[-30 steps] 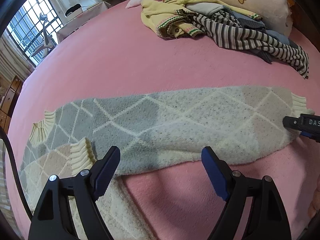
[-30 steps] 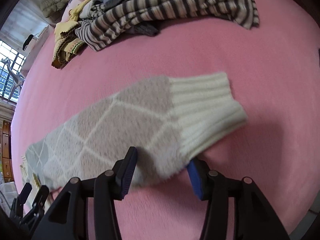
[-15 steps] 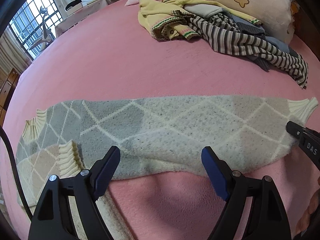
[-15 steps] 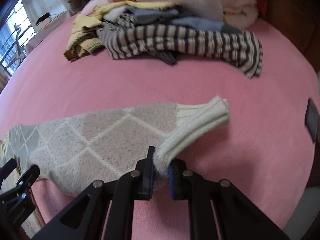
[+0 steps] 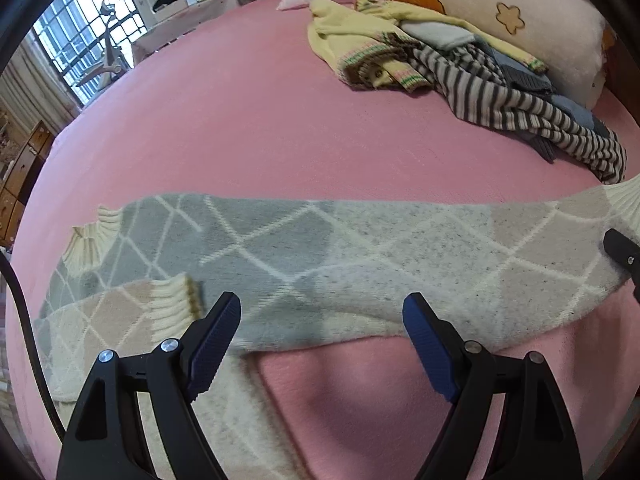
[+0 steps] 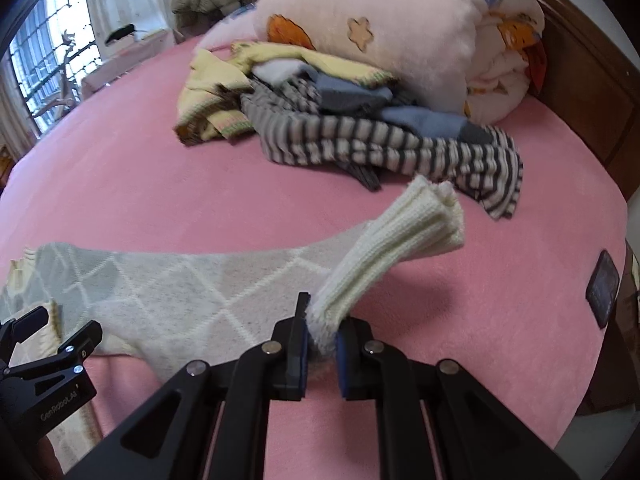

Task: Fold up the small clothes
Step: 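Lift the grasped cuff with the right gripper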

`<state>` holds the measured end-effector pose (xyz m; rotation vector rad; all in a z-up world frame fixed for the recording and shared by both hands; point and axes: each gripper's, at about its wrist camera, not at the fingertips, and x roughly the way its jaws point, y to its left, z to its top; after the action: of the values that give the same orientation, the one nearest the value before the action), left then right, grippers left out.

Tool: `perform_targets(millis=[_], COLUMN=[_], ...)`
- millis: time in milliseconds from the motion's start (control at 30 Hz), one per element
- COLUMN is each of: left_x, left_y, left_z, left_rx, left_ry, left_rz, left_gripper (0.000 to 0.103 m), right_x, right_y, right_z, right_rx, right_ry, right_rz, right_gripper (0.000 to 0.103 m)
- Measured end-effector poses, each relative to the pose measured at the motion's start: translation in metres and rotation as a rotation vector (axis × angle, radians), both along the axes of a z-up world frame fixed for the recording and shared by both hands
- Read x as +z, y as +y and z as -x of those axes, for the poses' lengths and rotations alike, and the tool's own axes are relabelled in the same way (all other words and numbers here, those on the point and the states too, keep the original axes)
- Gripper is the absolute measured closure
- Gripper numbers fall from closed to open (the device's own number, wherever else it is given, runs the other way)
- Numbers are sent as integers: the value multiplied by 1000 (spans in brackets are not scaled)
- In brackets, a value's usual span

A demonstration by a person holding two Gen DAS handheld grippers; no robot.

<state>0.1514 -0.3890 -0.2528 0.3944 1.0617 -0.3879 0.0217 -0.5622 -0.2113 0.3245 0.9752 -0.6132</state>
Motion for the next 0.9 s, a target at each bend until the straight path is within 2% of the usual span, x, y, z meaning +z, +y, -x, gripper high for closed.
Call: perform_targets(millis=[133, 367, 600, 767, 900], left_x=[23, 57, 90, 95, 91], left_y=[42, 157, 294, 379, 452], left_z=[-8, -23, -26, -24, -19], left_rx=[71, 235, 423, 543, 638], left_ry=[-21, -58, -113, -137, -150], left_rz=[16, 12, 24, 10, -7], left_gripper=[21, 21, 21, 21, 21], right_x=[33, 95, 140, 143, 119], right_y=[22, 89, 212, 317, 407], right_z=[-8, -50, -116, -159, -191], right_rx=[65, 249, 516, 717, 857], right_ry=[-55, -168, -278, -323, -303], right_rz=[30, 96, 154, 162, 124], right_gripper=[93, 93, 93, 93, 93])
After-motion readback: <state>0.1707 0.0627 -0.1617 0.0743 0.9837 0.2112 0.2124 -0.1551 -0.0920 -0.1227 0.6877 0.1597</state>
